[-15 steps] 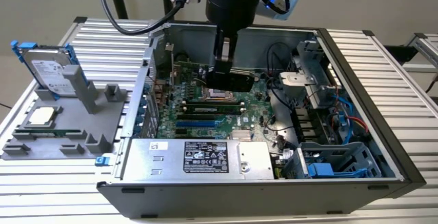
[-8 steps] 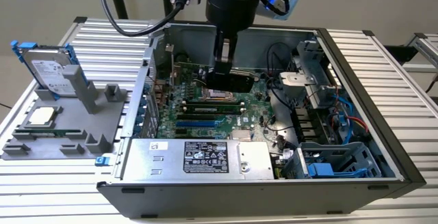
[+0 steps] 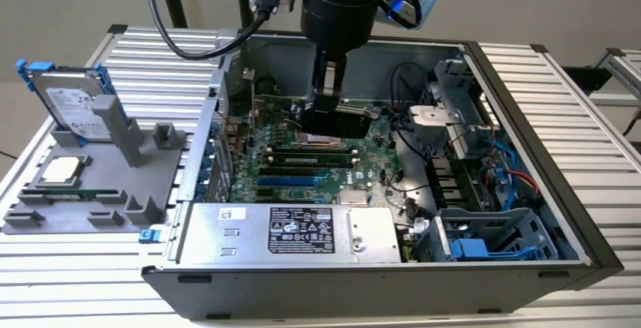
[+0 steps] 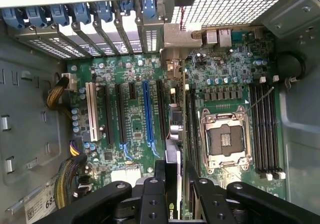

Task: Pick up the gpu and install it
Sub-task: 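Insert the gpu into the slot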

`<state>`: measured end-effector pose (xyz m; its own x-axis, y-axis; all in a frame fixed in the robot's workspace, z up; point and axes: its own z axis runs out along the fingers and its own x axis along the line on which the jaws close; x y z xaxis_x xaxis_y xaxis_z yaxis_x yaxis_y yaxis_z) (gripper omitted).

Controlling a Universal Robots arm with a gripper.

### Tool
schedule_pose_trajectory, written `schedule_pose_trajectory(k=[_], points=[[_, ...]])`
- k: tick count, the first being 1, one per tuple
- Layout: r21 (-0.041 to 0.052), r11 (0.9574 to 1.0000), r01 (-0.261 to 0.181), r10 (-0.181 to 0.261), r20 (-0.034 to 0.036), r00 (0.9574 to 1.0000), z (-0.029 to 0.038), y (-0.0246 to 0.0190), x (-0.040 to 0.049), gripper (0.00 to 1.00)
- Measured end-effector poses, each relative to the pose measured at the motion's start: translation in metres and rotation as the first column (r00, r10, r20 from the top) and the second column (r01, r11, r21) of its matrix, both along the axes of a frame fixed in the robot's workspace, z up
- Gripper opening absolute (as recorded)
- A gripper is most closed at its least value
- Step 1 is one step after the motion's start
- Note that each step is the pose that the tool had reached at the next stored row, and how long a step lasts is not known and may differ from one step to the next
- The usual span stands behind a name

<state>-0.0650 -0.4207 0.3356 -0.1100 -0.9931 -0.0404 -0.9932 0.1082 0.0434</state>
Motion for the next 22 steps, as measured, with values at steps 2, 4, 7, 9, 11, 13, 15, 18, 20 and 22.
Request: schedule_pose_trajectory(k=[2, 4, 7, 9, 11, 13, 15, 18, 20, 22], points=[[-0.0001, 1.0000, 0.000, 0.000, 0.0000, 1.0000, -0.0010, 0.0000, 0.0000, 0.00], [-0.0001, 1.0000, 0.000, 0.000, 0.0001, 1.0000, -0.0019, 0.0000, 0.0000, 0.00], [-0.0004, 1.0000, 0.000, 0.000, -0.0001, 1.0000, -0.0022, 0.0000, 0.0000, 0.00], [-0.0001, 1.0000, 0.000, 0.000, 0.0001, 1.0000, -0.0024, 0.0000, 0.0000, 0.00], [-0.0002, 1.0000, 0.000, 0.000, 0.0000, 1.0000, -0.0025, 0.0000, 0.0000, 0.00], [-0.0001, 1.0000, 0.000, 0.000, 0.0001, 1.0000, -0.0026, 0.0000, 0.0000, 0.00], [-0.0001, 1.0000, 0.000, 0.000, 0.0001, 1.0000, -0.0026, 0.0000, 0.0000, 0.00], [-0.0003, 1.0000, 0.000, 0.000, 0.0001, 1.0000, -0.0025, 0.0001, 0.0000, 0.00], [-0.0004, 1.0000, 0.000, 0.000, 0.0000, 1.0000, -0.0025, 0.0000, 0.0000, 0.00], [0.0001, 1.0000, 0.000, 0.000, 0.0002, 1.0000, -0.0040, 0.0001, 0.0000, 0.00]])
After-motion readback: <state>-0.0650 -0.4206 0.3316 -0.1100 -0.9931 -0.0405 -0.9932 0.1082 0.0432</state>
